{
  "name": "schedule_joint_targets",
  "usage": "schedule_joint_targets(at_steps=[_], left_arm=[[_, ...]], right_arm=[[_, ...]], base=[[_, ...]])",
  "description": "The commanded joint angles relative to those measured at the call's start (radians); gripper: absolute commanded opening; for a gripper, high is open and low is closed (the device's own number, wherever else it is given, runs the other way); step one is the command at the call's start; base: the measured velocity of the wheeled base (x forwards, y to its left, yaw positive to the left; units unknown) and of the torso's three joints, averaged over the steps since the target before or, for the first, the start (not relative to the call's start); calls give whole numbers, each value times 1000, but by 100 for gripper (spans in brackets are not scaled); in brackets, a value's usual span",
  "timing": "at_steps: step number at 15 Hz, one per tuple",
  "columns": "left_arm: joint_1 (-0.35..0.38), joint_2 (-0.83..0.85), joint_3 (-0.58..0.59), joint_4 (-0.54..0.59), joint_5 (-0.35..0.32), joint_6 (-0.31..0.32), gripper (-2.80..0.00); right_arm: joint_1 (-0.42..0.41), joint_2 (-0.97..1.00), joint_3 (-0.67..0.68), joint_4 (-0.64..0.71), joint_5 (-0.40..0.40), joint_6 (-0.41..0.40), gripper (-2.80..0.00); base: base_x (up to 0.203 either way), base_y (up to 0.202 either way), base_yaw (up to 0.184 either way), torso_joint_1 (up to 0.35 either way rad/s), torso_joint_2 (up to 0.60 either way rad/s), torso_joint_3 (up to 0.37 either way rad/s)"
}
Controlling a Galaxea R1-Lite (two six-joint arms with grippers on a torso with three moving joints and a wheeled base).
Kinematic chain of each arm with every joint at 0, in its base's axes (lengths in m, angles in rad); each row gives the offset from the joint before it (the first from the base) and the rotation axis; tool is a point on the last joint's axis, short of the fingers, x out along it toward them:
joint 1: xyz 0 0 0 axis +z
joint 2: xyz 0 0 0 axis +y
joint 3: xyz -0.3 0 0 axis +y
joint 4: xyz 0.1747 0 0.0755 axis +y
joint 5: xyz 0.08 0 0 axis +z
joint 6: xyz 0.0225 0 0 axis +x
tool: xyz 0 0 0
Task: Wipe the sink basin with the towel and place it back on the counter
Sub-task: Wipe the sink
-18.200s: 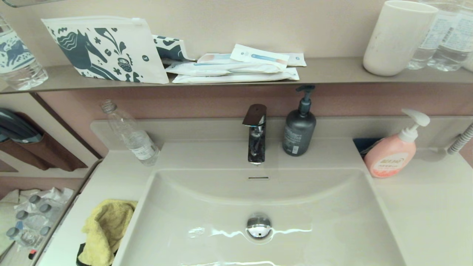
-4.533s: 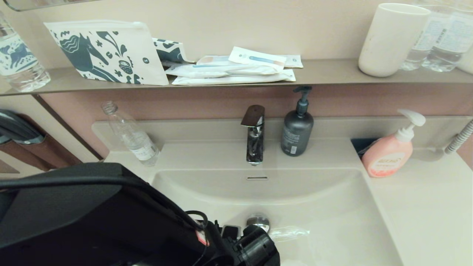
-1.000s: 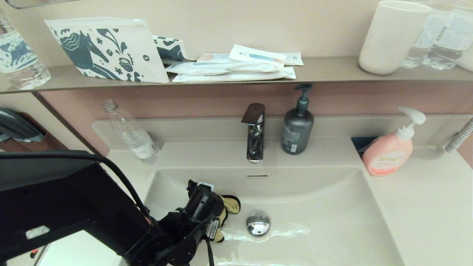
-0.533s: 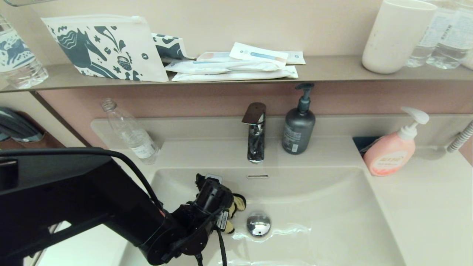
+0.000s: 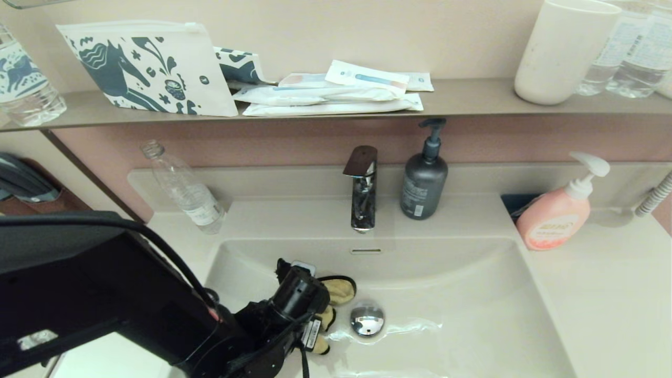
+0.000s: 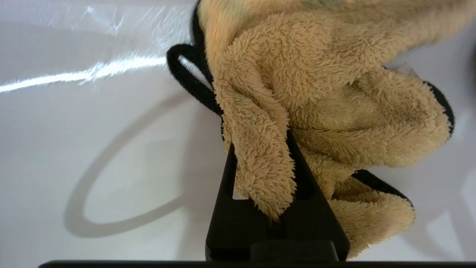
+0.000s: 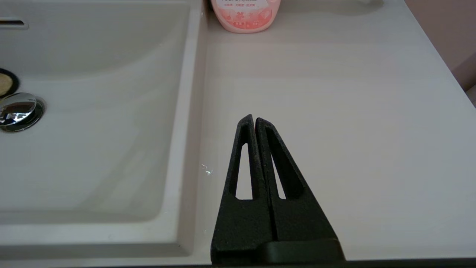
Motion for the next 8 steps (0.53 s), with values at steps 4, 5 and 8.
schedule_joint_targets(at_steps=[4,5,8], left_arm=[[4,-230,106,68,83,3,-280],[4,-265,106,92,105,9,-280],[-10,-345,72,180,111,26,-280]], right_arm=[[0,1,0,0,0,0,-280],[0,1,0,0,-1,0,-280],[0,1,1,0,0,0,-280]], base=[[0,0,0,0,0,0],[0,0,0,0,0,0],[0,0,0,0,0,0]])
